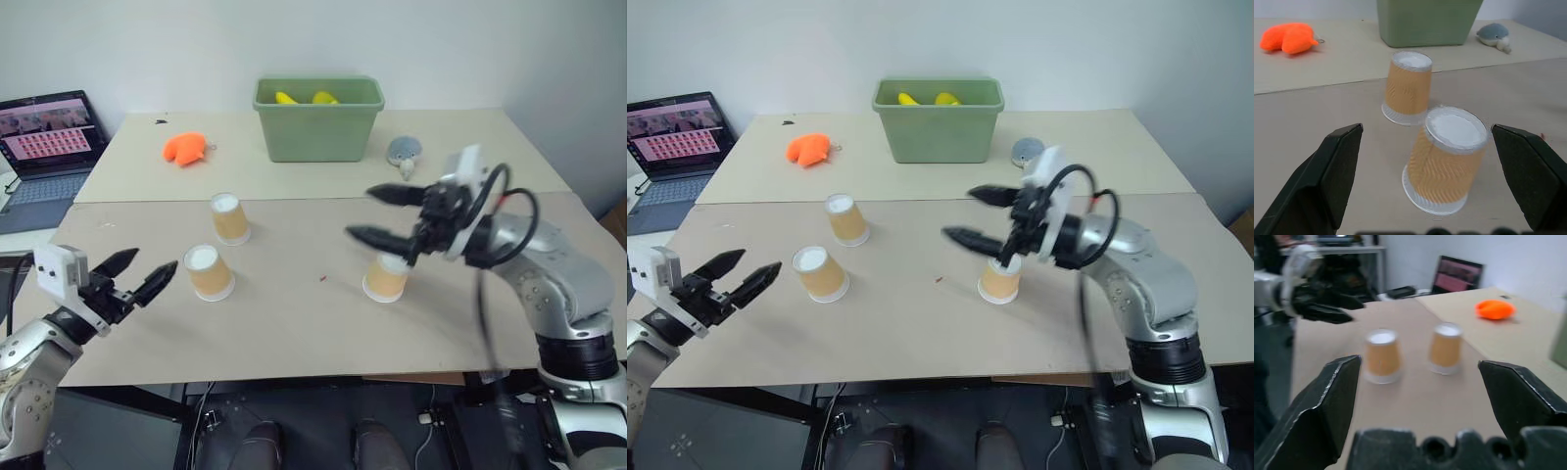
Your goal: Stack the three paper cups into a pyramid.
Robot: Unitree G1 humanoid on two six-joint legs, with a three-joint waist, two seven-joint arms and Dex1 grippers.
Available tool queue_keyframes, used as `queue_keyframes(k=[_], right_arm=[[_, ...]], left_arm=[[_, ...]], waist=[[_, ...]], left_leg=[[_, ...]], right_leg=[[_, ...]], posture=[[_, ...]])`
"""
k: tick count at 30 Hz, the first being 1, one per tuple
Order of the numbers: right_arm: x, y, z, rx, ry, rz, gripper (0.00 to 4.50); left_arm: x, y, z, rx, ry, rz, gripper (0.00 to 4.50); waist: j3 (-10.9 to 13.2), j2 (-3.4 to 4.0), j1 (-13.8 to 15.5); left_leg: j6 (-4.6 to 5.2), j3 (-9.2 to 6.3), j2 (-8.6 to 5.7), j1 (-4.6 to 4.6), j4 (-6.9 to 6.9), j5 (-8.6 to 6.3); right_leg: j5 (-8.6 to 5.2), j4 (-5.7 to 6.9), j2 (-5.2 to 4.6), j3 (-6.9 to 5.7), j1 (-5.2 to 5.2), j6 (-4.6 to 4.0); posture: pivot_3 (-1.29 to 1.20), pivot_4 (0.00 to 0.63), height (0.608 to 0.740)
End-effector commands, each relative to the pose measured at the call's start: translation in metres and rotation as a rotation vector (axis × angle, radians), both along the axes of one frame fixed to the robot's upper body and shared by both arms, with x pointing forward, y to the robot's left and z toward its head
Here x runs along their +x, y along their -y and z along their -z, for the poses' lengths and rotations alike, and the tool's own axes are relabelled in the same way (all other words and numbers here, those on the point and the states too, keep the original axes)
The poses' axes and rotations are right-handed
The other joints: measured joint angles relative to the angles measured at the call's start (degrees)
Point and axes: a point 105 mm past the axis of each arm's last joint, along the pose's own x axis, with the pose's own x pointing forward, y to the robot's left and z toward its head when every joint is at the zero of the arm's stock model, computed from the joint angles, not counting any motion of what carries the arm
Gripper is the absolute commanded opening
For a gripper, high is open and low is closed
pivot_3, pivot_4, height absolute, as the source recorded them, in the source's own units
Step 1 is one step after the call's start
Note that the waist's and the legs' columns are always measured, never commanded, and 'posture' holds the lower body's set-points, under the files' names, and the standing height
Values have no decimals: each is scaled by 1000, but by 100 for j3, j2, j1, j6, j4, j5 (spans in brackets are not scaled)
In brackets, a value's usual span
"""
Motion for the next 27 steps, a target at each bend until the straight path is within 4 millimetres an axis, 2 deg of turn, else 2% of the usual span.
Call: queue_keyframes(k=[1, 7, 14, 21, 27], right_arm=[[-14, -23, 1, -51, 29, -115, 4500], [-21, -36, 21, -149, 30, -190, 4500], [-20, -31, 28, -172, 10, -171, 4500], [-22, -27, 32, -172, 1, -139, 4500], [-23, -25, 32, -166, -2, -121, 4500]], left_arm=[[2, 4, -4, 28, -8, 51, 4485], [17, 11, 7, 93, -39, 124, 4485], [40, 22, 19, 124, -52, 208, 4485], [64, 34, 17, 148, -43, 296, 4485], [74, 42, 15, 163, -37, 345, 4485]], waist=[[0, 0, 22], [2, -3, 64], [4, -9, 107], [5, -11, 123], [7, -14, 111]], left_leg=[[0, 0, -1, 0, 2, 0], [-1, 3, -5, -15, 1, 0], [-1, 5, -4, -14, 1, 0], [-1, 8, -4, -22, 3, 0], [-1, 9, -2, -22, 4, 0]], right_leg=[[0, 0, 0, 0, 1, 0], [0, -2, -1, 1, -15, 0], [2, 1, 1, 2, -21, 0], [3, 3, 2, 3, -28, 2], [4, 5, 3, 3, -29, 5]], posture=[[0, 150, 735], [0, 150, 735], [0, 150, 735], [0, 150, 735], [0, 150, 735]])
